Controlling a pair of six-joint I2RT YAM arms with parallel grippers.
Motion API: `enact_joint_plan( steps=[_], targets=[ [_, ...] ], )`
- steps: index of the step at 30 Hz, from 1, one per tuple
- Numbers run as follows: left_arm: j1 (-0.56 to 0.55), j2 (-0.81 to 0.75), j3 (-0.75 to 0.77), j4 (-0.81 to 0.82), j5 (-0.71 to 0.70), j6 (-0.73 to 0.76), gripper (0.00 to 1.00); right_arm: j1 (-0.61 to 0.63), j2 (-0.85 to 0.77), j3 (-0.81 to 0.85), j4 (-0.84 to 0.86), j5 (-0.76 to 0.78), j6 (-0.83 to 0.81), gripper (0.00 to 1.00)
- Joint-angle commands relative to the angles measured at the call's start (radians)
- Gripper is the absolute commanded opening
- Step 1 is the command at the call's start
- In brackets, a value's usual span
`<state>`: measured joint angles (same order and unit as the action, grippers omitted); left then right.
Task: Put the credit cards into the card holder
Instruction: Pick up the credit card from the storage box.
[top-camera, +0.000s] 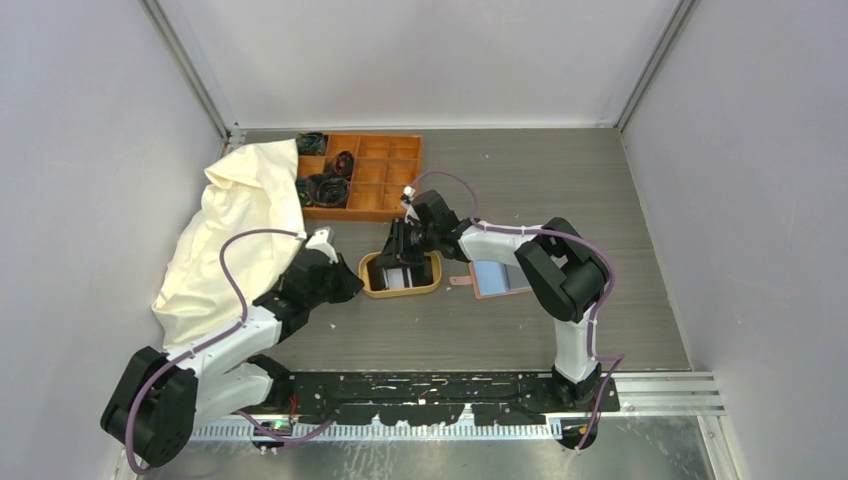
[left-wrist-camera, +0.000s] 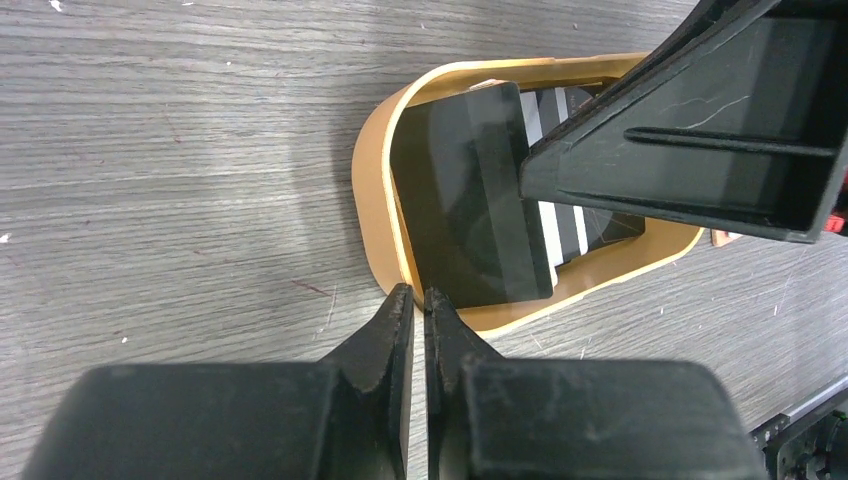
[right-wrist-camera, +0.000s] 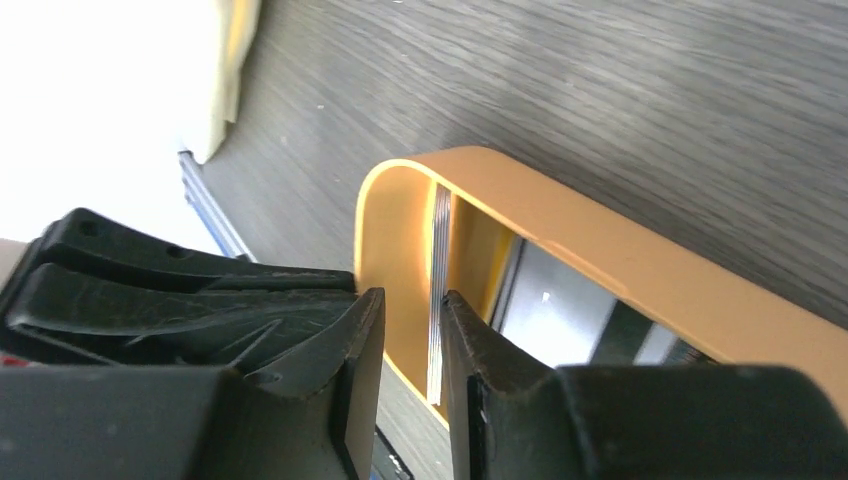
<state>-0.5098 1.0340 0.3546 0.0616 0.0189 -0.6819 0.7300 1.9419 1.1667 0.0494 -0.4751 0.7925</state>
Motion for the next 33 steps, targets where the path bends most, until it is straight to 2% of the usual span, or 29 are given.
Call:
enact_joint_plan(
  steps=[1,13,23,33],
  targets=[
    [-0.009,-0.02,0.001,0.041,0.052,-0.022,0.05,0.024,-0.026,0.007,0.117,-0.089,0.046,0.32],
    [-0.01,-0.01,0.004,0.05,0.064,-0.03,0.05,0.026,0.037,0.084,-0.085,-0.026,-0.08,0.4],
    [-0.01,0.0,0.01,0.055,0.079,-0.034,0.05,0.025,0.086,0.092,-0.056,-0.1,-0.036,0.43],
    [-0.009,-0.02,0.011,0.046,0.082,-0.038,0.06,-0.027,0.058,0.084,0.006,-0.193,-0.002,0.38]
  ],
)
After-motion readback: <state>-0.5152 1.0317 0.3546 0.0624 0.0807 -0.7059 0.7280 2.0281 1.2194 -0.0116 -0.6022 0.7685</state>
